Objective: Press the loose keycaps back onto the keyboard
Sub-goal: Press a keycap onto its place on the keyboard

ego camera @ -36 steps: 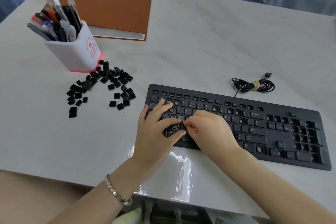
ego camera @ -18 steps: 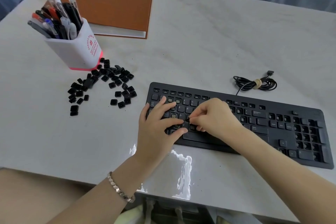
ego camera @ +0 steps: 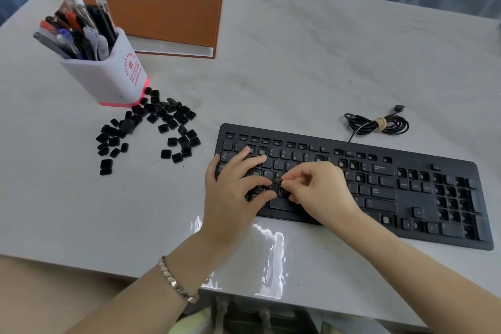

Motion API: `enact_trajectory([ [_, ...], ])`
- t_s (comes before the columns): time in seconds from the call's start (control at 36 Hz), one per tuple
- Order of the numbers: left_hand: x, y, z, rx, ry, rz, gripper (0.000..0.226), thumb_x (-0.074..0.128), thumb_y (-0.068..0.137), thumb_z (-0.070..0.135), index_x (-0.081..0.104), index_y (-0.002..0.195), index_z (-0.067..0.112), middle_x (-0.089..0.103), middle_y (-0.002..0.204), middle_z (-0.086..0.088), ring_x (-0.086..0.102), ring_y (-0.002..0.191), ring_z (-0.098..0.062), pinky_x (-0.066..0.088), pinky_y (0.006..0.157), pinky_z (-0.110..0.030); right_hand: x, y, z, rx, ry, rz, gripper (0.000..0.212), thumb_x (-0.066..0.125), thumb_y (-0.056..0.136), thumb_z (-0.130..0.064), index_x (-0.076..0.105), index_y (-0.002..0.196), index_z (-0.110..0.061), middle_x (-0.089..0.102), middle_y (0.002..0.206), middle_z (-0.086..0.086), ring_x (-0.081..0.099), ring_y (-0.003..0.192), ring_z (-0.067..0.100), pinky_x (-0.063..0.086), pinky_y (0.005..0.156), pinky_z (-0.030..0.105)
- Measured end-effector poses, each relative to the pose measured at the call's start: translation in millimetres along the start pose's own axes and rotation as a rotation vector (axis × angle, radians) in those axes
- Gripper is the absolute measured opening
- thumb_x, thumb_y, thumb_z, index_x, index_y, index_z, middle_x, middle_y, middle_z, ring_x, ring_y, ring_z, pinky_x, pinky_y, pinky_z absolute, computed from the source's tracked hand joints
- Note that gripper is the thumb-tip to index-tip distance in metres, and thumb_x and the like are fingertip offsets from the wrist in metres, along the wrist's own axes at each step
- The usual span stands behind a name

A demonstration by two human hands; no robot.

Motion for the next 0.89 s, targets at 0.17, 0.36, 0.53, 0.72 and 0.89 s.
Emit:
enact_trajectory([
  [0.17, 1, 0, 0, 0.017, 0.022, 0.019, 0.026, 0.06, 0.074, 0.046, 0.072, 0.073, 0.023, 0.064, 0.114, 0.014, 0.046, 0.125, -0.007, 0.014, 0.112, -0.044, -2, 9, -1, 0.195, 0.147, -0.11, 0.019, 0.06, 0.078, 0.001, 0.065, 0.065, -0.011, 0.063, 0.049, 0.005, 0.06, 0.043, 0.01, 0.051, 0.048, 0.018],
  [0.36, 0, 0, 3, 0.121, 0.048, 0.003, 0.023, 0.061, 0.078, 0.04, 0.071, 0.074, 0.019, 0.069, 0.103, 0.009, 0.05, 0.12, -0.009, 0.015, 0.111, -0.048, -13, 5, 6, 0.068, 0.111, 0.0, 0.019, 0.068, 0.079, -0.009, 0.066, 0.067, -0.023, 0.065, 0.051, -0.004, 0.061, 0.047, 0.003, 0.052, 0.061, 0.017],
  [0.53, -4, 10, 11, 0.161, 0.019, -0.048, 0.021, 0.061, 0.078, 0.035, 0.069, 0.069, 0.017, 0.068, 0.077, 0.014, 0.056, 0.101, -0.004, 0.019, 0.111, -0.044, -78, 22, 27, -0.006, 0.061, 0.341, 0.016, 0.062, 0.083, -0.013, 0.066, 0.076, -0.027, 0.065, 0.07, -0.007, 0.057, 0.062, 0.007, 0.044, 0.062, 0.021],
  [0.72, -8, 13, 14, -0.043, -0.111, -0.075, 0.021, 0.063, 0.077, 0.039, 0.07, 0.079, 0.02, 0.058, 0.082, 0.028, 0.052, 0.09, 0.009, 0.033, 0.1, -0.024, -125, 56, 66, 0.114, -0.085, 0.454, 0.022, 0.052, 0.086, -0.012, 0.071, 0.096, -0.013, 0.062, 0.078, 0.001, 0.049, 0.059, 0.015, 0.036, 0.056, 0.022],
  [0.89, -16, 16, 25, -0.148, -0.258, -0.057, 0.017, 0.074, 0.077, -0.001, 0.072, 0.082, 0.015, 0.063, 0.085, 0.01, 0.059, 0.082, -0.001, 0.045, 0.076, -0.01, -123, 57, 75, 0.185, -0.309, 0.345, 0.031, 0.052, 0.083, -0.011, 0.067, 0.111, -0.015, 0.067, 0.108, 0.011, 0.058, 0.1, 0.032, 0.044, 0.085, 0.032],
])
Point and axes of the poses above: each hand's wrist, its own y-axis towards the middle knuckle, its own x-axis out of the palm, z = x × y, the point moved 4 cm from there along y, towards the middle knuckle
